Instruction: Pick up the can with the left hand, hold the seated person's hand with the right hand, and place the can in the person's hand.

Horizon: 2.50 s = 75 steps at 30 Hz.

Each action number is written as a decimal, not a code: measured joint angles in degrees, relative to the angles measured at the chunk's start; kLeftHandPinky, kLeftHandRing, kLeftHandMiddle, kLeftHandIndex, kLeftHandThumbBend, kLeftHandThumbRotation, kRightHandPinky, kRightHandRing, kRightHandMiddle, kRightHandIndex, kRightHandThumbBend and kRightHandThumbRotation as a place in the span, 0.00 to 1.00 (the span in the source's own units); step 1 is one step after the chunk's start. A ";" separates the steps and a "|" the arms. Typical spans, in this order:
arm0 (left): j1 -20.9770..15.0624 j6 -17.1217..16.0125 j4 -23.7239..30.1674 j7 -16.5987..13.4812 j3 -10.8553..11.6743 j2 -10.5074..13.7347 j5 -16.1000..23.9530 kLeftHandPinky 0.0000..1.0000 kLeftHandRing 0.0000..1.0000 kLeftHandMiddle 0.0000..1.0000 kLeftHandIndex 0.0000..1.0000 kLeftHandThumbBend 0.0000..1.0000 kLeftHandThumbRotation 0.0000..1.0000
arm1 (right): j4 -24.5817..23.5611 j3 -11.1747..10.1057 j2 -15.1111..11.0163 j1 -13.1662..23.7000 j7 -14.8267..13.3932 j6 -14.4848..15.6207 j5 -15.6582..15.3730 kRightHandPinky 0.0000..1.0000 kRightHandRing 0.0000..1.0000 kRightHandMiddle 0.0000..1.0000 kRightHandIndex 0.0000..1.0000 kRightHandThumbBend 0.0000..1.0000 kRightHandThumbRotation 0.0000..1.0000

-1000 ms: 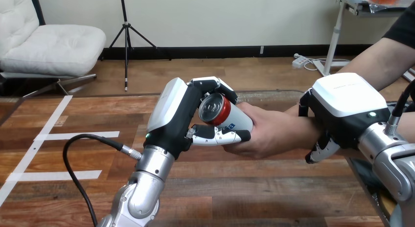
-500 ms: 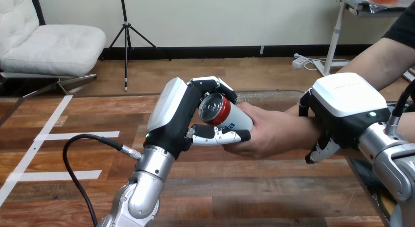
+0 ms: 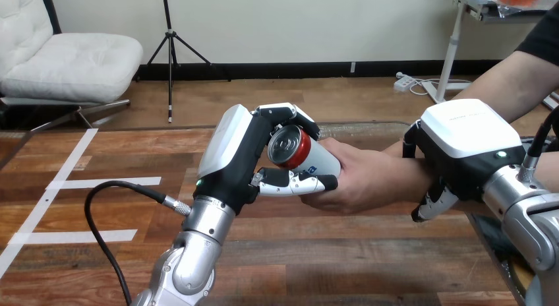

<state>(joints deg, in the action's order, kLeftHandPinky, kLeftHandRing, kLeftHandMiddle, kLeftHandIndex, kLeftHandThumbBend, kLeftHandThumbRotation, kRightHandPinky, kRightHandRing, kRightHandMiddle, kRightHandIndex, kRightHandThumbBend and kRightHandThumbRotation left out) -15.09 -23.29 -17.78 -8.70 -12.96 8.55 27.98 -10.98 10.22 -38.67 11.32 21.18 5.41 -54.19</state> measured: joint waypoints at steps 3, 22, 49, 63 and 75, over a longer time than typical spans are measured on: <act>0.01 0.00 0.00 0.00 -0.01 0.00 0.02 0.33 0.39 0.47 0.50 0.67 0.00 | -0.01 0.00 0.02 0.00 0.11 0.06 0.00 0.11 0.18 0.28 0.48 0.87 0.00; 0.14 -0.03 0.00 0.35 -0.03 0.07 -0.42 0.35 0.40 0.48 0.51 0.67 0.00 | -0.18 0.16 0.11 0.00 0.63 0.30 -0.88 0.28 0.36 0.45 0.55 0.88 0.00; 0.98 0.00 0.07 6.86 0.75 0.31 -7.07 0.35 0.41 0.49 0.52 0.68 0.00 | -5.40 1.16 0.35 -0.90 2.37 0.23 -5.20 0.65 0.68 0.70 0.69 0.95 0.00; 0.98 0.22 0.06 7.66 0.76 0.24 -7.33 0.34 0.40 0.48 0.52 0.66 0.00 | -6.63 1.17 0.36 -1.96 3.38 -0.76 -4.83 0.67 0.72 0.74 0.74 0.95 0.00; 0.97 0.22 0.05 7.45 0.92 0.25 -7.26 0.34 0.40 0.48 0.52 0.68 0.00 | -6.62 1.17 0.37 -2.39 0.70 -2.37 -4.95 0.68 0.74 0.76 0.76 0.93 0.02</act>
<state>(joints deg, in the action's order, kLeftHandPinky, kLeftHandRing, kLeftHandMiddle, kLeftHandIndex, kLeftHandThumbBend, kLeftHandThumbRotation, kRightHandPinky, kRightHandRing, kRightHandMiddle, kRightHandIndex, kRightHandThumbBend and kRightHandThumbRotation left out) -14.11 -23.07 -17.73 -1.25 -12.05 8.81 20.73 -17.60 11.39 -38.30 8.93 21.88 3.04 -59.14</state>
